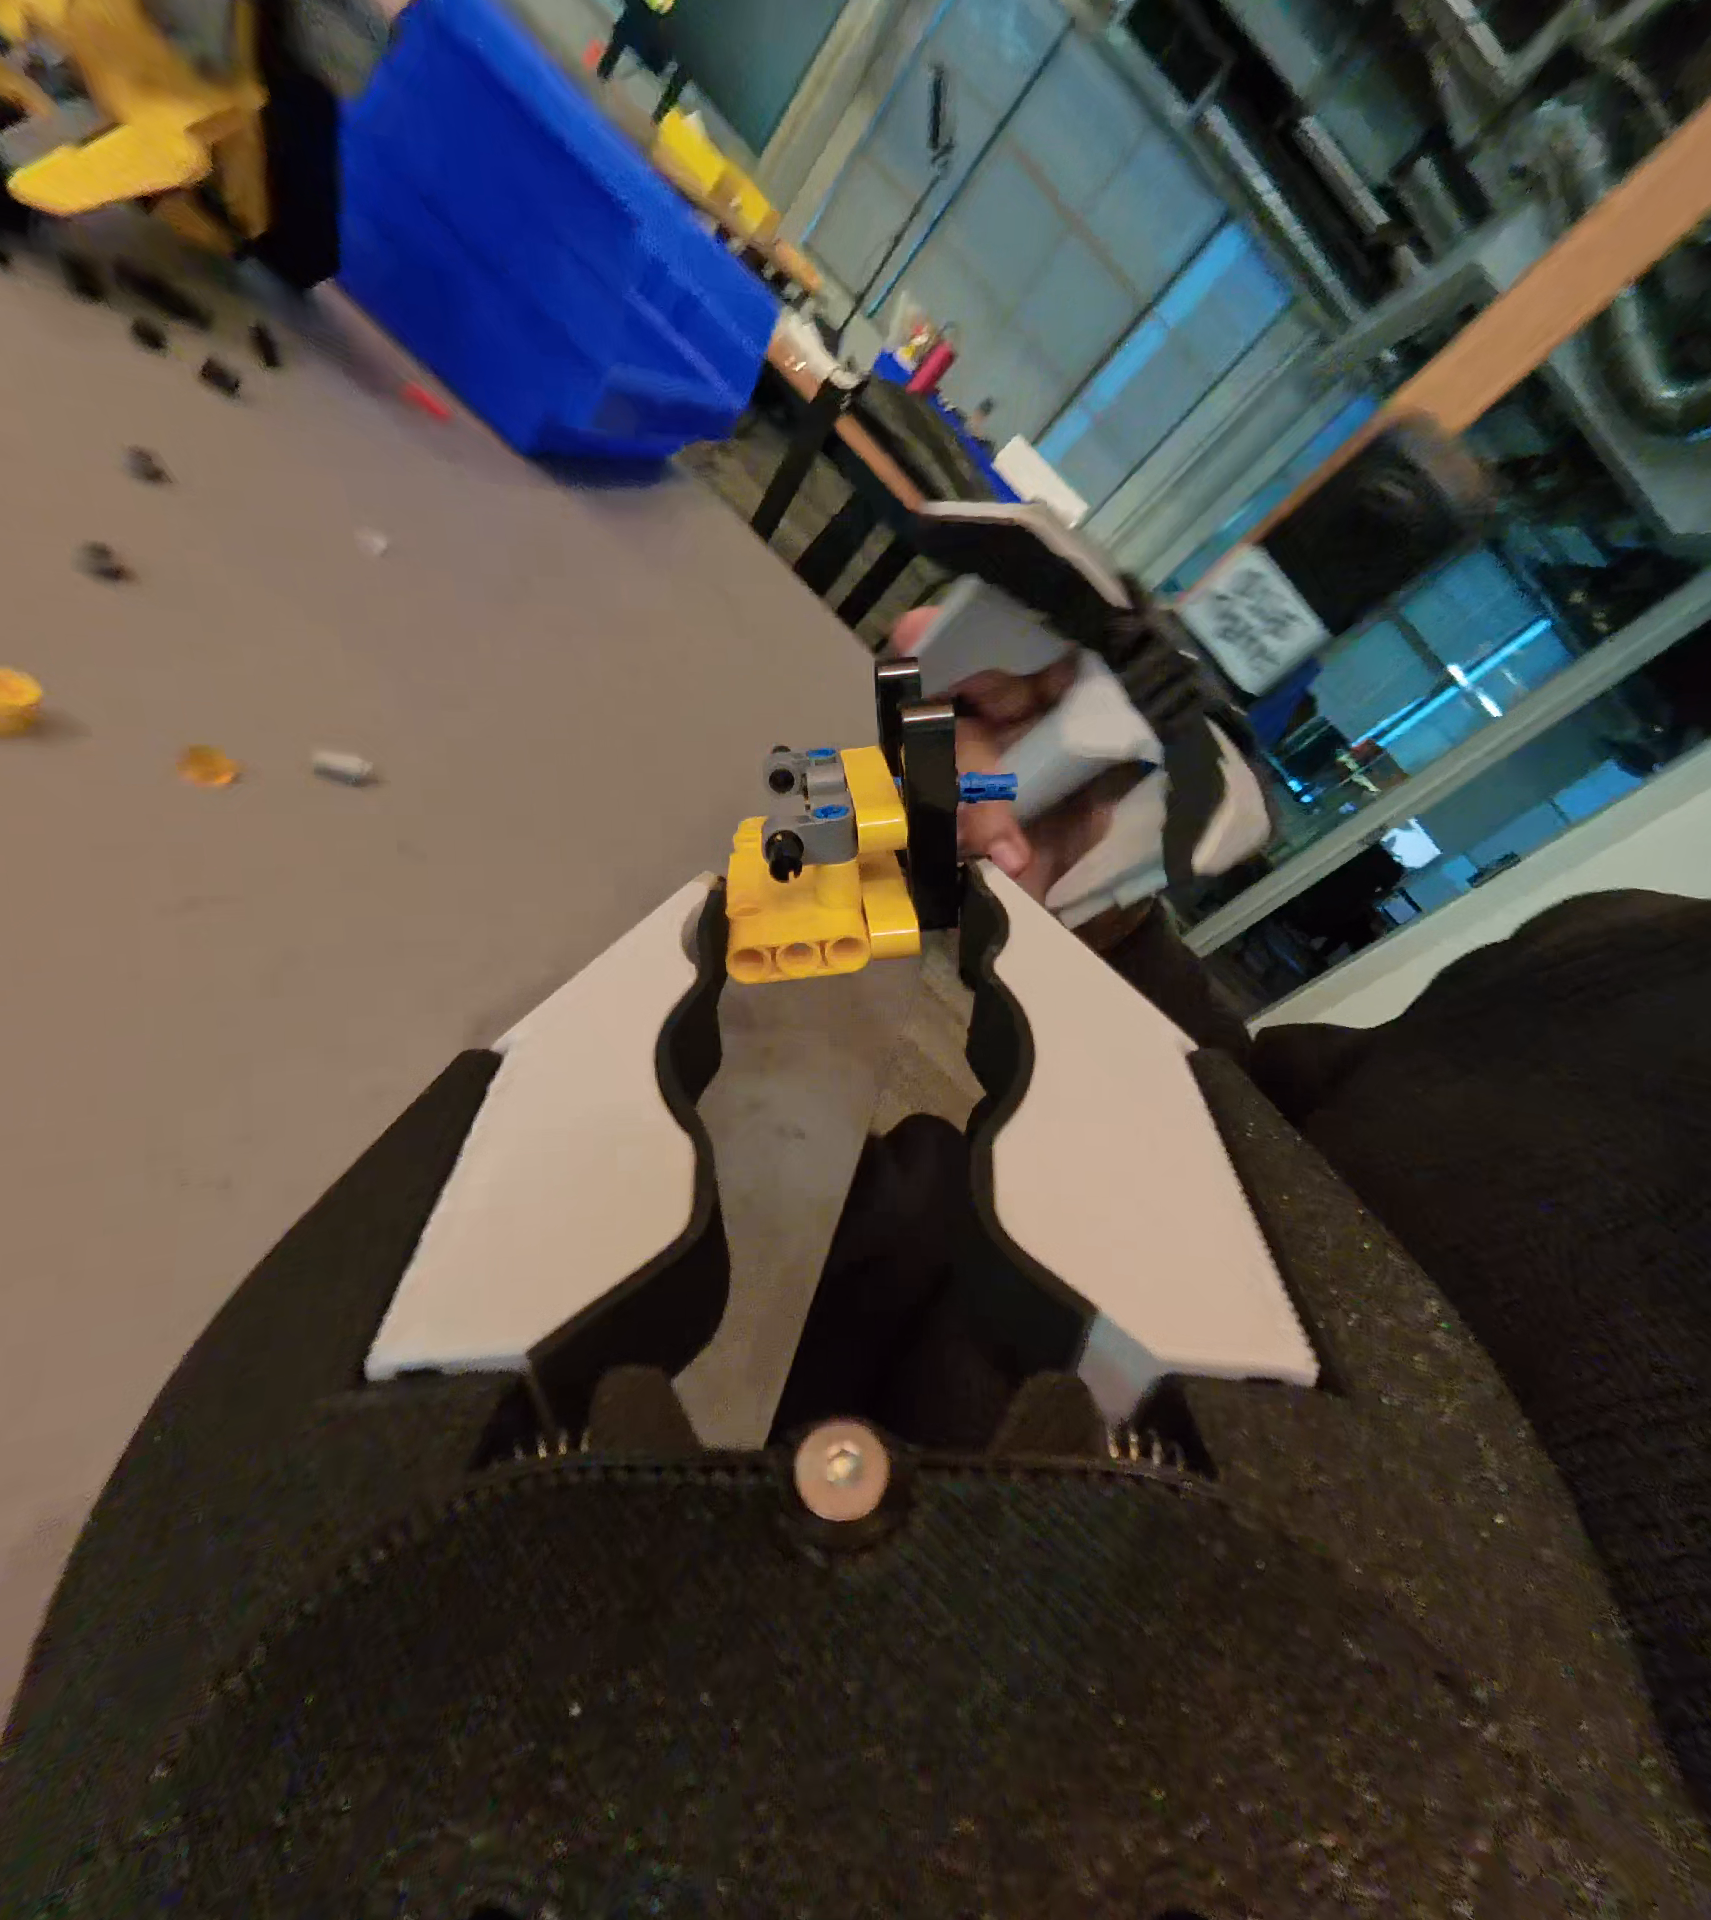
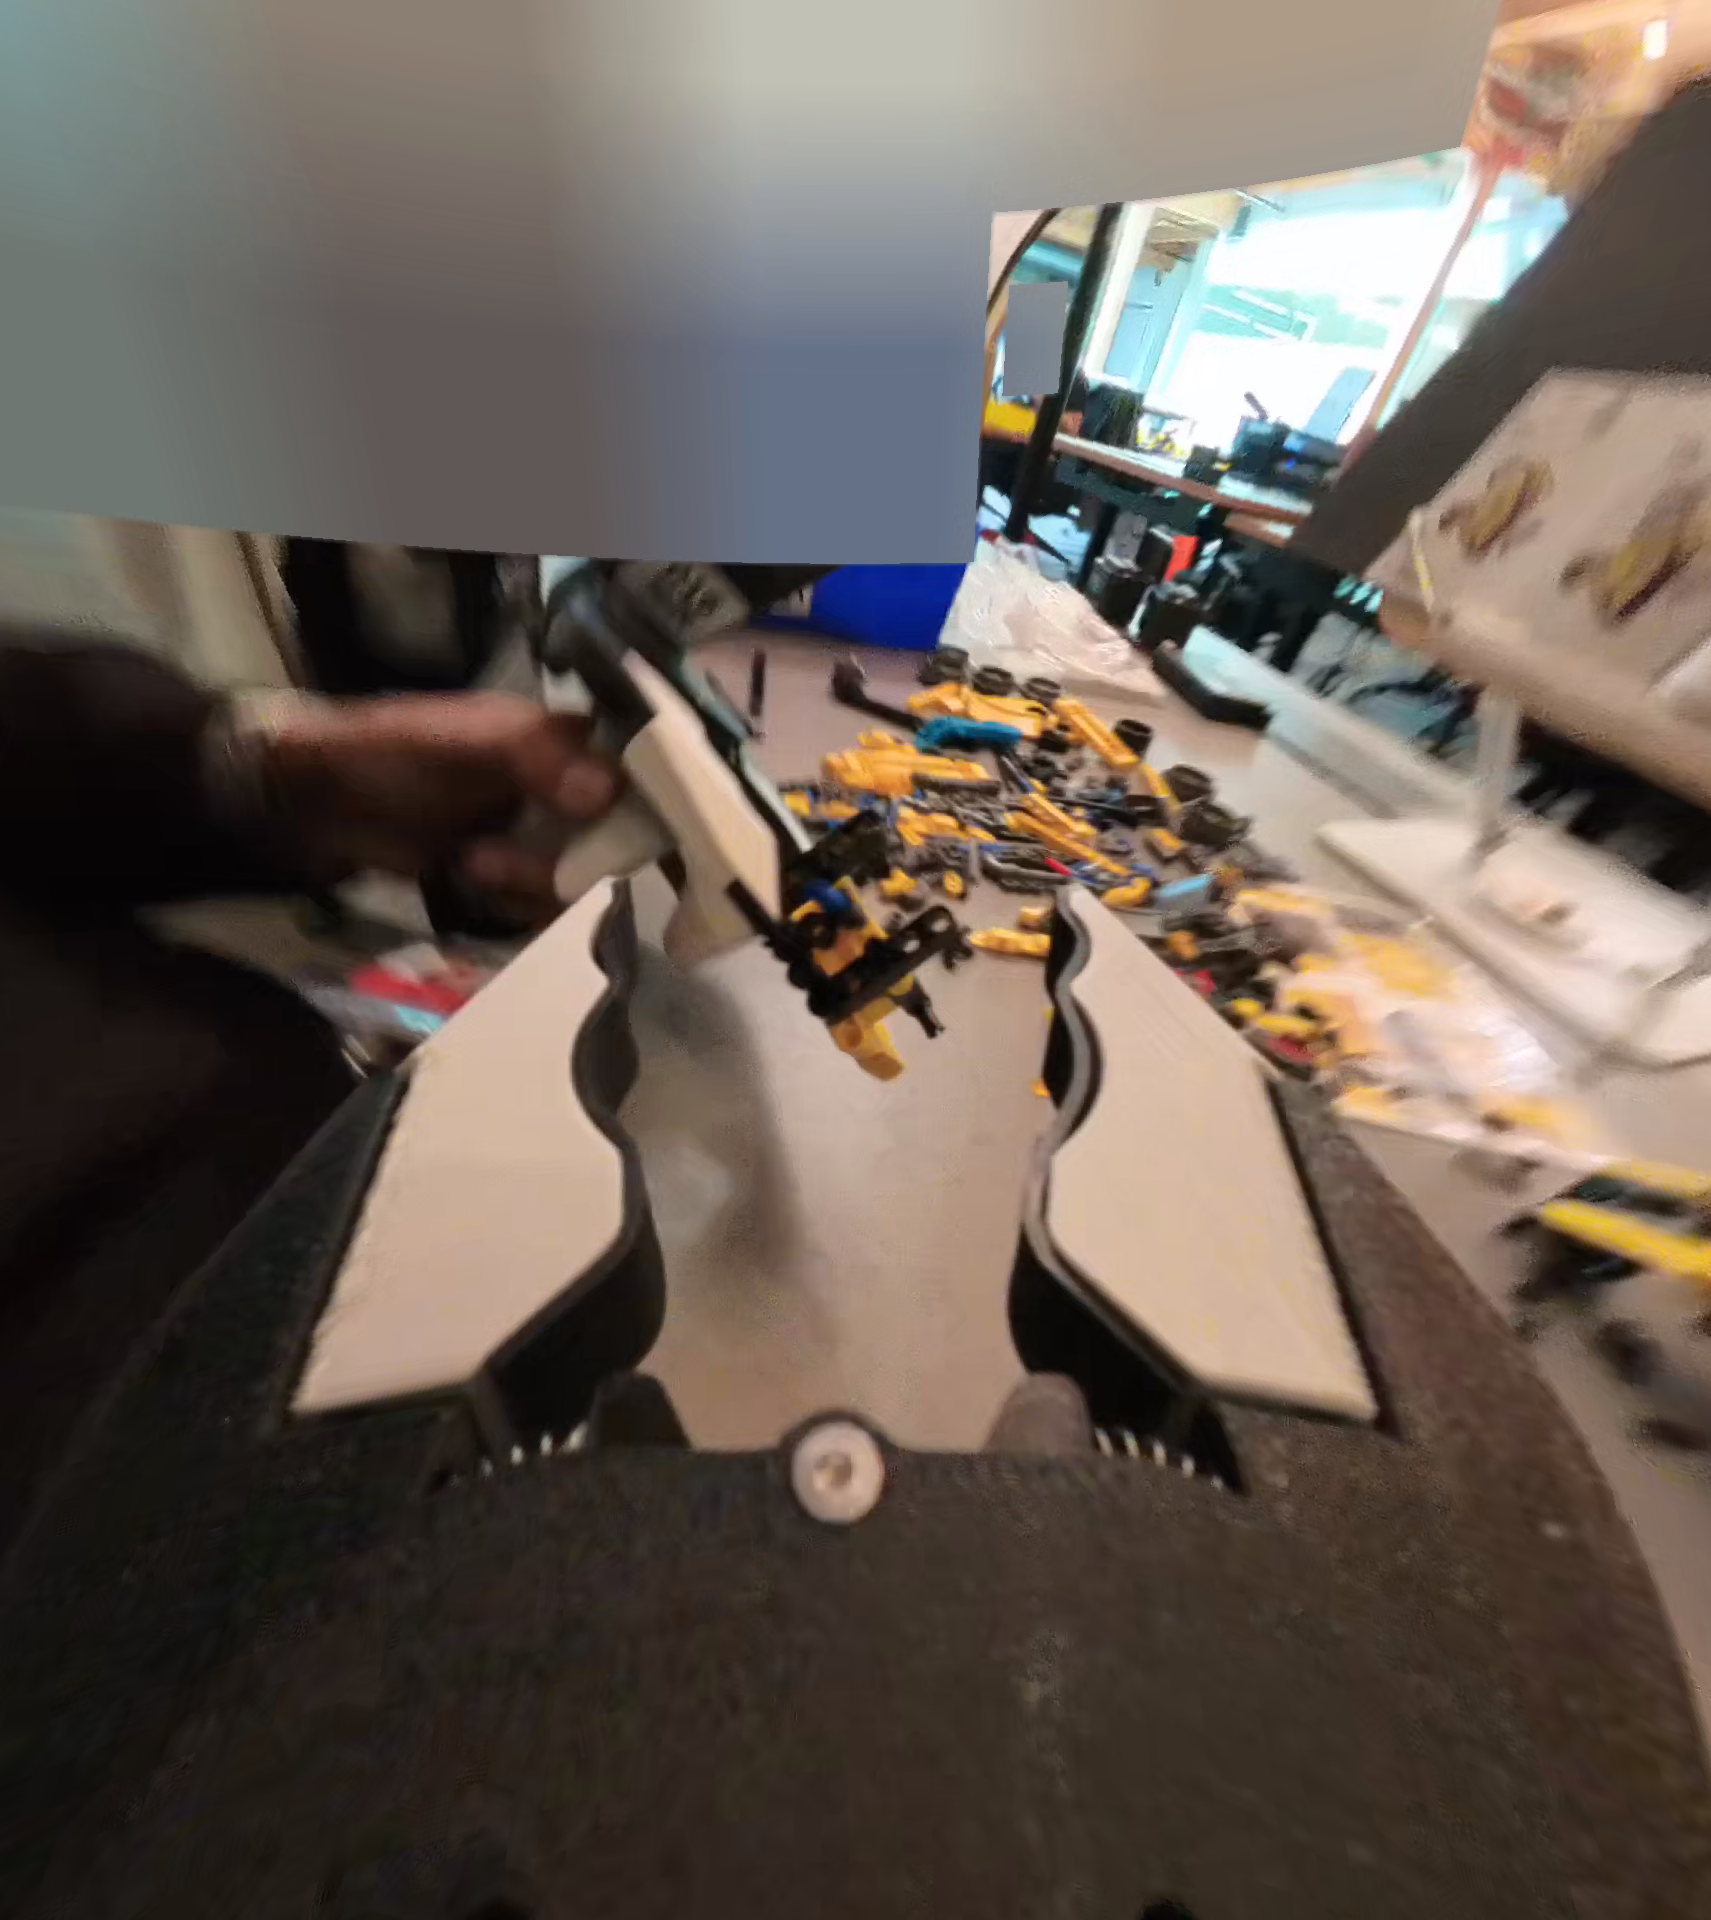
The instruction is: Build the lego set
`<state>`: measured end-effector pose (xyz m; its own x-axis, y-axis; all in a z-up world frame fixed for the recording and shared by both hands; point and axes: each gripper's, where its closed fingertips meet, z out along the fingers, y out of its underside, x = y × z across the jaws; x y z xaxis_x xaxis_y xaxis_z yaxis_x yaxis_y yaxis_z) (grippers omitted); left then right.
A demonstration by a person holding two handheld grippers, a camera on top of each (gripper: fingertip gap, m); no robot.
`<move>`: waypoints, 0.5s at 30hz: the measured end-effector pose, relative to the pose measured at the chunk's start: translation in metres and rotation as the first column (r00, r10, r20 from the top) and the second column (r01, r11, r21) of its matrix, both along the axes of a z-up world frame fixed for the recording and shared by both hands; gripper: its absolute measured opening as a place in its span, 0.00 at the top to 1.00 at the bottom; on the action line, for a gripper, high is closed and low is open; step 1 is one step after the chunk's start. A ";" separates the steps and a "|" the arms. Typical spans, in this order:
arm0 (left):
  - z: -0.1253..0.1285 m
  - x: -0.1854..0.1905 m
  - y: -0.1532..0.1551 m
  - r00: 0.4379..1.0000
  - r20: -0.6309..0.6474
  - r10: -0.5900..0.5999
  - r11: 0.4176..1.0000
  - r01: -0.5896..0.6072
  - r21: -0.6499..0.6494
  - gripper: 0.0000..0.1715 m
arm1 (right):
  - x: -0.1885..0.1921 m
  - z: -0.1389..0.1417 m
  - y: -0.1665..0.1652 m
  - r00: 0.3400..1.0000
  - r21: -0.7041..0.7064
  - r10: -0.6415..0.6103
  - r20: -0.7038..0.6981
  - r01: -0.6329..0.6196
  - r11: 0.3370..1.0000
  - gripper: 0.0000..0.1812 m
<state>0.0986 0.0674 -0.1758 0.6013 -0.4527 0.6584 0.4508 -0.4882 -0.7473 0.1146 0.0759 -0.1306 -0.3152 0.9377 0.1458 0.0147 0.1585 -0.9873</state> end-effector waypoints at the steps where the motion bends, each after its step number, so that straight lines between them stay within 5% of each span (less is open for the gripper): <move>1: -0.006 -0.004 0.001 1.000 -0.016 0.013 0.999 -0.014 -0.042 0.75 | 0.001 -0.005 -0.007 1.000 0.158 -0.009 0.000 0.008 0.987 0.59; 3: -0.018 -0.009 0.001 0.997 -0.071 0.020 0.994 -0.027 -0.109 0.75 | -0.002 -0.026 -0.015 0.997 0.401 -0.058 0.054 0.031 0.916 0.63; 6: -0.031 -0.009 0.000 0.992 -0.122 0.003 0.984 -0.025 -0.178 0.75 | -0.012 -0.049 -0.017 0.988 0.568 -0.141 0.068 0.078 0.820 0.72; 15: -0.046 -0.001 -0.001 0.979 -0.200 -0.041 0.971 -0.008 -0.240 0.75 | -0.021 -0.077 -0.016 0.965 0.587 -0.170 0.198 0.022 0.809 0.82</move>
